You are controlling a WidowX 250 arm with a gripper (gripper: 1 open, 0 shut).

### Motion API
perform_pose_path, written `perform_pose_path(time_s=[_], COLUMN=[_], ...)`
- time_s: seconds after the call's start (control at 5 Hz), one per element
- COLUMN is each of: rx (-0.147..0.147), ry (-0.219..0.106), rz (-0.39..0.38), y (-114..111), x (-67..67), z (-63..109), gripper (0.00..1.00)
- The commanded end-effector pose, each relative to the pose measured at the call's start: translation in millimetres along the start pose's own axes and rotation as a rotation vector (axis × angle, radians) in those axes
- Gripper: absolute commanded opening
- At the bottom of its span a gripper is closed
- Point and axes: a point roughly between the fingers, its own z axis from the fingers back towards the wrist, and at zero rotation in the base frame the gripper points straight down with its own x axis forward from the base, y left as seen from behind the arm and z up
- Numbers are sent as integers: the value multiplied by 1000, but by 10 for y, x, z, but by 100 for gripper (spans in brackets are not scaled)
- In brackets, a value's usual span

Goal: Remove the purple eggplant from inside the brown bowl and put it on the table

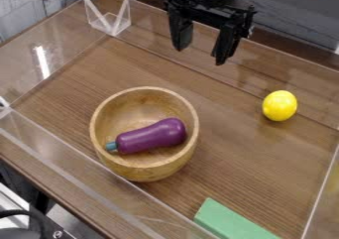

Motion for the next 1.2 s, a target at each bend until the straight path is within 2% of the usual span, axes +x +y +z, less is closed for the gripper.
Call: perform_pose_path(time_s=[0.0, 0.2, 0.4, 0.6, 1.0], rx=[-1, 14, 20, 25, 34], ry=[28, 56, 65, 74, 84], rz=[-19, -136, -178, -191, -196], y=[1, 28, 44, 75, 127], x=[-71, -266, -420, -520, -574], z=[-94, -244, -386, -522, -667], gripper=[100, 100, 100, 100, 100])
